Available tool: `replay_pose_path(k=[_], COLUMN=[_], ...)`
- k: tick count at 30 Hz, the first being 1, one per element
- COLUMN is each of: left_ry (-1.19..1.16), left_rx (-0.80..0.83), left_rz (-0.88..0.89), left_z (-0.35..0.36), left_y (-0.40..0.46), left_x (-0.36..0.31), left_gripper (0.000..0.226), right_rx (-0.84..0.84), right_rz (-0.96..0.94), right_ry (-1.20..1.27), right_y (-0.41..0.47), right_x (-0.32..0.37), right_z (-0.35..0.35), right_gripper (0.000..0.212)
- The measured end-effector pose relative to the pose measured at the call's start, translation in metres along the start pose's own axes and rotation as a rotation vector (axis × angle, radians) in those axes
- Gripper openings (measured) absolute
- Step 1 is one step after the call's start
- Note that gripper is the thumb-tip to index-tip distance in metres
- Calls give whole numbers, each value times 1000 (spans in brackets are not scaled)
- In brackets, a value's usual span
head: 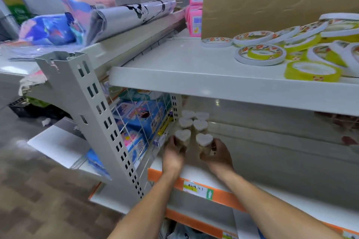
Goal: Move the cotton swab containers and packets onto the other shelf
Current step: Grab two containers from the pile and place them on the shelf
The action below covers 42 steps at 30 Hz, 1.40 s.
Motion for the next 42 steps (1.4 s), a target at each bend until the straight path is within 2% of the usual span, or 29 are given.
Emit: replay_pose_path(k=[7, 21, 30, 34, 38, 42], left_ry=[13, -283, -398, -273, -318, -156], left_rx=[-48, -42, -25, -14, -22, -12], left_rz=[26, 18, -2, -47, -40, -48], left_z=[0, 12, 19, 14, 14, 13], left_y=[13, 20, 21, 16, 15, 10], left_x=[13, 31, 33, 39, 33, 33], left_gripper=[41, 54, 51, 53, 56, 60], right_rx=[-107, -204, -225, -193, -150, -135], right_rz=[10, 56, 100, 122, 160, 194], right_ry=[-7, 16, -2, -15, 11, -36], right_y=[7, 19, 24, 24, 21, 18], right_x=[9, 13, 8, 5, 0, -7], right_z=[19, 35, 31, 33, 34, 29], right_gripper=[50, 47, 48, 56, 64, 67])
Point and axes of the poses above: each hand's wrist, its own y-axis towards the middle knuckle, its own z-axis out of the palm, x = y × z, the point moved 8 cm from there along y, towards the middle knuckle, and after that the axes turned 15 degrees about z, right-handed, at the moved point
